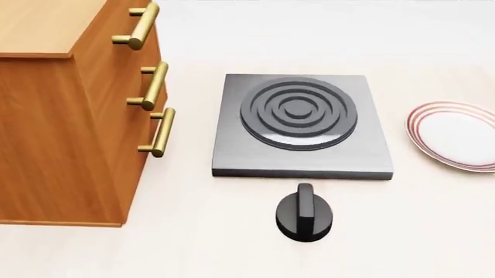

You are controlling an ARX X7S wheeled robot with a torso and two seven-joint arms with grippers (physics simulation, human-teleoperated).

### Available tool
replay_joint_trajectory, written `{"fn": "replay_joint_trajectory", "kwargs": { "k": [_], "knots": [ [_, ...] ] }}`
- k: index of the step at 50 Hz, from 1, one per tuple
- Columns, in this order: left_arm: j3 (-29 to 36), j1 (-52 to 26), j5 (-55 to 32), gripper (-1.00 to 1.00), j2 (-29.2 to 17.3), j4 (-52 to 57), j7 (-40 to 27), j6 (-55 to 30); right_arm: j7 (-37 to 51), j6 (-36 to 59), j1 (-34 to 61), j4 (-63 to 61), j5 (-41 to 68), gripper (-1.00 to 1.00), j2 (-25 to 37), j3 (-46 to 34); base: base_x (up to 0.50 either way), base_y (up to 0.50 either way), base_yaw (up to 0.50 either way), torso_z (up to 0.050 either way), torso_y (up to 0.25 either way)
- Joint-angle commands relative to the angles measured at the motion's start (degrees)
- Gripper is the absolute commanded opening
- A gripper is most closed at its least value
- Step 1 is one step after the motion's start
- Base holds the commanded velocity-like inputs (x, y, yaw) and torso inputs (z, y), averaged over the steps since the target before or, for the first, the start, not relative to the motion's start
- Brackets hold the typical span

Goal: Put the bowl on the stove.

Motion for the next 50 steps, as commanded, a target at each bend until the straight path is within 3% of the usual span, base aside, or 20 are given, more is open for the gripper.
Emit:
{"fn": "replay_joint_trajectory", "kwargs": {
  "k": [1, 35, 41, 50],
  "knots": [
    [0.4, -0.3, 0.1, 1.00, 0.2, 0.0, 0.2, 0.0, -0.3, 0.0, -0.2, 0.1, 0.4, 1.00, 0.0, 0.1, 0.50, 0.00, 0.00, 0.000, 0.000],
    [1.6, -1.1, 0.2, 1.00, 0.5, 0.0, 0.4, 0.3, 1.0, 1.5, 0.8, 0.1, 1.1, 1.00, 1.5, -2.2, 0.47, 0.00, 0.00, 0.000, 0.001],
    [3.0, -1.6, 0.7, 1.00, 0.3, -0.4, 0.0, 0.9, -1.9, 3.5, -3.8, 1.2, -4.2, 1.00, 10.6, -9.4, 0.00, 0.00, 0.00, 0.000, 0.000],
    [3.6, -2.1, 0.7, 1.00, 0.4, -0.7, 0.0, 1.3, -6.3, 12.2, -2.1, 10.1, 0.0, 1.00, 19.6, -10.2, 0.00, 0.00, 0.00, 0.000, 0.000]
  ]
}}
